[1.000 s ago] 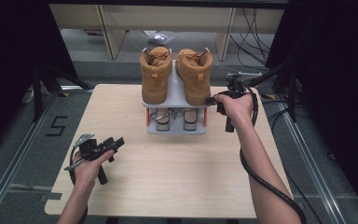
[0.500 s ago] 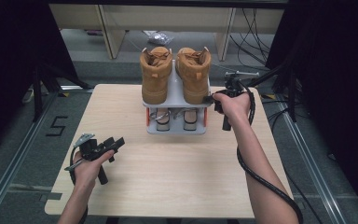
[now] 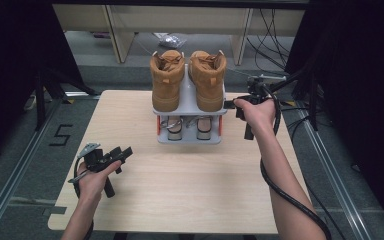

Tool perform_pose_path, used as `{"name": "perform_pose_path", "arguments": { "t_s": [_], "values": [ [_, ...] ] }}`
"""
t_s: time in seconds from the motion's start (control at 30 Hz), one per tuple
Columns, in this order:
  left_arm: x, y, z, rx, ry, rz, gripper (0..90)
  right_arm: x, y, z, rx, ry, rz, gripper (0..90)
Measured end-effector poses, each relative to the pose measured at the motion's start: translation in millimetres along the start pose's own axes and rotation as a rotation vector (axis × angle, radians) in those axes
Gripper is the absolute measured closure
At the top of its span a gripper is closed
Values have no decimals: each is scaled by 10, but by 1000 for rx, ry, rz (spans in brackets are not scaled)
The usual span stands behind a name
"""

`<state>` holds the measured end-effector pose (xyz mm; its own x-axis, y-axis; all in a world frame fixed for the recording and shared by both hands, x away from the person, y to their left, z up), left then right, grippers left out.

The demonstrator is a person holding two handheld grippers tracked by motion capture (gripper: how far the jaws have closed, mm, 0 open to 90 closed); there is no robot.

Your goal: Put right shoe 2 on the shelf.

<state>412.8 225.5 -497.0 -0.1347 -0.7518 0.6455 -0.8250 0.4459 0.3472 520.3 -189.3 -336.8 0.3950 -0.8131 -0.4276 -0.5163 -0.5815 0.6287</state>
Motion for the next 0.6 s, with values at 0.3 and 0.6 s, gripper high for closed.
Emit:
{"name": "perform_pose_path", "arguments": {
  "t_s": [0.3, 0.6],
  "values": [
    [-7, -9, 12, -3, -5, -4, 431, 235, 130, 198, -4, -44, 35, 862],
    [-13, -3, 10, -2, -5, -6, 431, 429, 195, 412, 7, -15, 60, 863]
  ]
}}
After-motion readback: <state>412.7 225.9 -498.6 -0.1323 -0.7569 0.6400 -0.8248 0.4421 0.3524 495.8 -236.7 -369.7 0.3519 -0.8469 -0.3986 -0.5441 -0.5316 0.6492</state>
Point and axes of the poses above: each handheld gripper's, and its own axes: y roughly backward along the jaws, z roughly out of its underside, x roughly to its right, the point moved 3 cm from there along -y, roughly forward along the jaws, and after that the axes turned 14 degrees about y, right-handed, at the moved point
